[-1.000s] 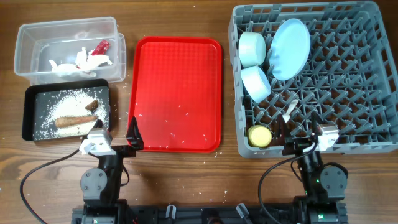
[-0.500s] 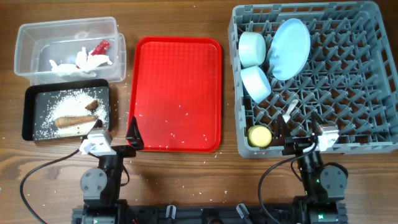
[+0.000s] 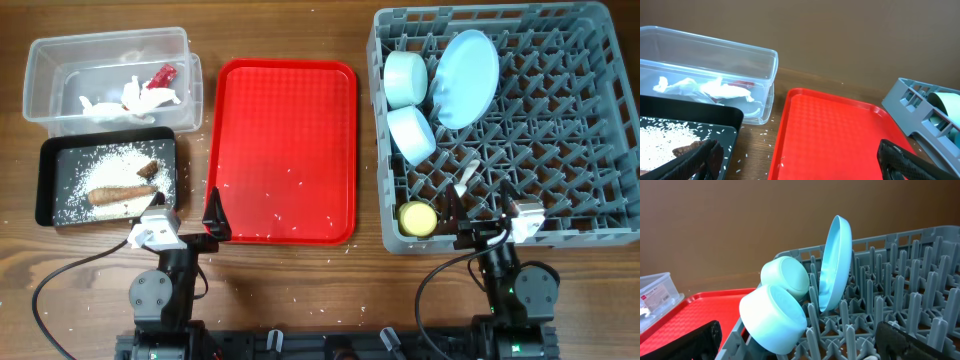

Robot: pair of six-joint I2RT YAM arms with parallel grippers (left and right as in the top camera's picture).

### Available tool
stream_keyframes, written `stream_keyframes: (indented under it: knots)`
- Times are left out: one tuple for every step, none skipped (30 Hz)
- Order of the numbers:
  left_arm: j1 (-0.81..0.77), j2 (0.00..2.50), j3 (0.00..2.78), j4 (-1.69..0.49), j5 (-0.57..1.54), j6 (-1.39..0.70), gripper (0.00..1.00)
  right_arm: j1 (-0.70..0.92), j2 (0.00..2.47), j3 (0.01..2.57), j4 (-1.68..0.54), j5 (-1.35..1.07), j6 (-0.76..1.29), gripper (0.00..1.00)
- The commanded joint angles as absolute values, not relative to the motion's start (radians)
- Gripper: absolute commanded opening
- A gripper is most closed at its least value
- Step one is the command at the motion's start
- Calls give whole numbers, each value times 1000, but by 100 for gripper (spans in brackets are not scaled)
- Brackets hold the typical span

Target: Sort waste into correct bins and load items into the dishwasher rack

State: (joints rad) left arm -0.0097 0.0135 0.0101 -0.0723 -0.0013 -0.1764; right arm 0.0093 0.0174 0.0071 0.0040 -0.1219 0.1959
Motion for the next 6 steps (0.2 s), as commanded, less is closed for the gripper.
stream_keyframes:
  knots:
    - [-2, 3, 6, -76, 18, -164, 100, 4, 10, 5, 7, -105, 185, 100]
    - [-2, 3, 6, -76, 18, -164, 100, 4, 10, 5, 7, -105, 185, 100]
    - [-2, 3, 6, -76, 18, -164, 100, 4, 10, 5, 7, -105, 185, 100]
    - [-2, 3, 6, -76, 18, -164, 100, 4, 10, 5, 7, -105, 185, 100]
    - [-2, 3, 6, -76, 18, -164, 100, 4, 10, 5, 7, -104, 185, 100]
    - [-2, 3, 6, -76, 18, -164, 100, 4, 10, 5, 7, -105, 185, 100]
